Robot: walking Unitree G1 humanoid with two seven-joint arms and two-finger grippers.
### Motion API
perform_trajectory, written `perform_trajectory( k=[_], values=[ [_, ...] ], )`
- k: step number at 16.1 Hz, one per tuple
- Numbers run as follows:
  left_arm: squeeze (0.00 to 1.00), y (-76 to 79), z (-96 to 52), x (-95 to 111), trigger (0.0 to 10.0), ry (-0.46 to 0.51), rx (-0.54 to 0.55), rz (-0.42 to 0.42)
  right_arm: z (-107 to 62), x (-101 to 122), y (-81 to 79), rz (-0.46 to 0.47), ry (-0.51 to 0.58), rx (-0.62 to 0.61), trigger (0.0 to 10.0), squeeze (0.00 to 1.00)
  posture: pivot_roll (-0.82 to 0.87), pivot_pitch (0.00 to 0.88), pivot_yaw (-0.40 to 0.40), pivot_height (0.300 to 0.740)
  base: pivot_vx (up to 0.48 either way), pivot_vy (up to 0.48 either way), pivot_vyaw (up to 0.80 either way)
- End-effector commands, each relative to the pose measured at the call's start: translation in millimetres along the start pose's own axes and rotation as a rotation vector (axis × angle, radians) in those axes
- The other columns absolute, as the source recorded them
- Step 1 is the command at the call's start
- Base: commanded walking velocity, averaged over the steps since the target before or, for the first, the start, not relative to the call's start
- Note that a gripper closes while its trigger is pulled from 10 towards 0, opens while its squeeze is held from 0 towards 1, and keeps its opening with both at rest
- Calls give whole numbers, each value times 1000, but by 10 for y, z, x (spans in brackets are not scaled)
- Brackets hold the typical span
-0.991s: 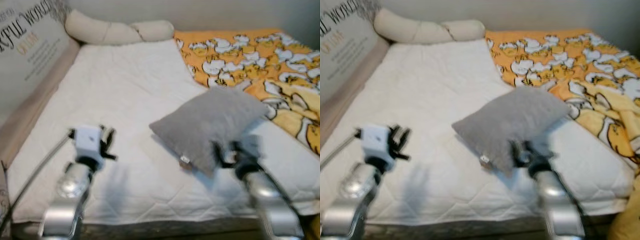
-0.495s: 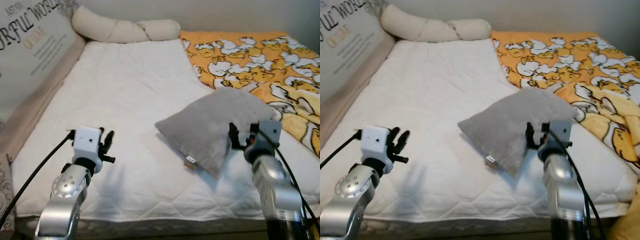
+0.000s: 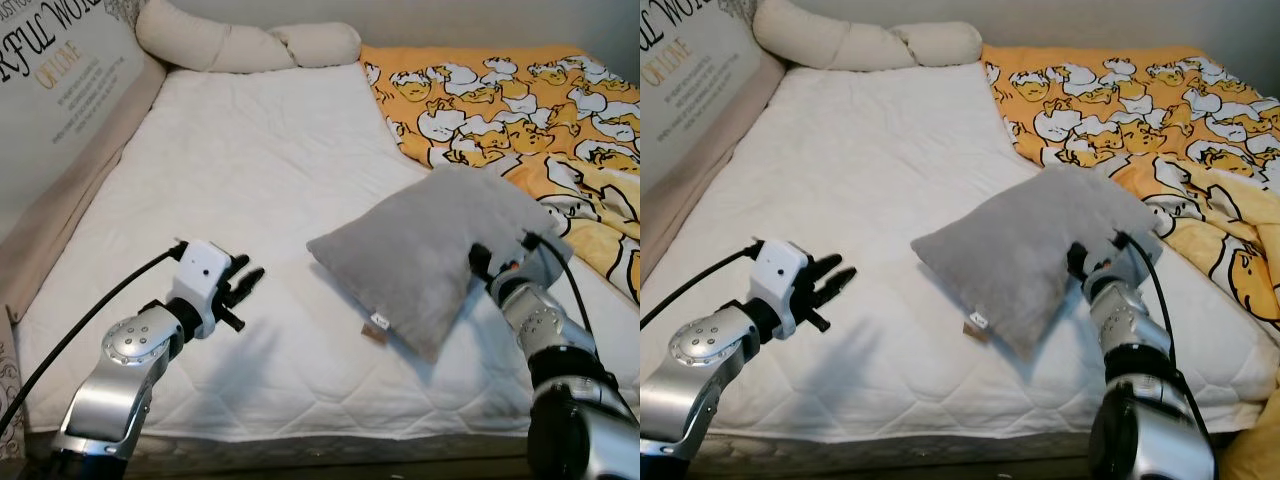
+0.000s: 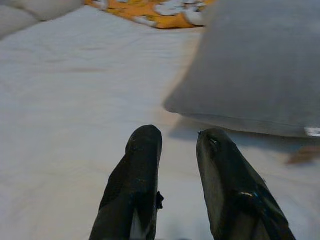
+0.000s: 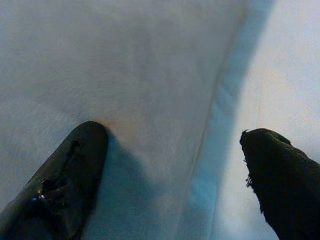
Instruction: Clean up the room
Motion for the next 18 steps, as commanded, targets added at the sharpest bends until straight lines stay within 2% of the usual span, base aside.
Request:
perform_trajectory(
  k=[1, 2, 3, 5, 6, 7, 14, 17, 18],
  values=[
    [0, 22, -4, 5, 10000, -5, -34, 3, 9, -26, 24, 64, -16, 1, 10000, 176, 62, 0, 22, 740, 0, 0, 0],
    [0, 43, -14, 1, 10000, -5, -51, -2, 14, -89, -24, 148, -46, 60, 10000, 0, 62, 0, 25, 740, 0, 0, 0],
    [0, 53, -19, -2, 10000, -6, -62, -6, 17, -138, -94, 226, -64, 130, 10000, 0, 60, 0, 27, 740, 0, 0, 0],
    [0, 64, -10, -8, 10000, -7, -75, -10, 11, -206, -161, 298, -75, 211, 10000, 0, 58, 0, 31, 740, 0, 0, 0],
    [0, 70, -5, -9, 10000, -8, -83, -9, 9, -235, -171, 309, -82, 230, 5686, 0, 56, 0, 33, 740, 0, 0, 0],
    [0, 75, 2, -9, 10000, -8, -87, -9, 5, -276, -167, 293, -93, 236, 39, 0, 53, 0, 36, 740, 0, 0, 0],
    [0, 97, 19, -9, 10000, -12, -115, -5, -6, -434, -224, 331, -119, 269, 0, 0, 49, 0, 46, 740, 0, 0, 0],
    [0, 102, 17, -22, 10000, -18, -115, -22, -5, -436, -251, 309, -115, 278, 0, 0, 50, 0, 46, 740, 0, 0, 0],
    [0, 42, 30, -2, 10000, 17, -43, -26, -4, -437, -260, 307, -111, 278, 0, 0, 51, 0, 46, 740, 0, 0, 0]
  ],
)
Point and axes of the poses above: a point about 5 cm out from each wrist's last joint towards the gripper, its own z axis pointing out of the wrist towards the gripper, its own x axis along the axis of the wrist's last joint, y = z × x, the point moved 2 cm from there along z, pointing out of the wrist towards the gripper, and after that the axes turned 1 degree about z, right-handed, at the moved point
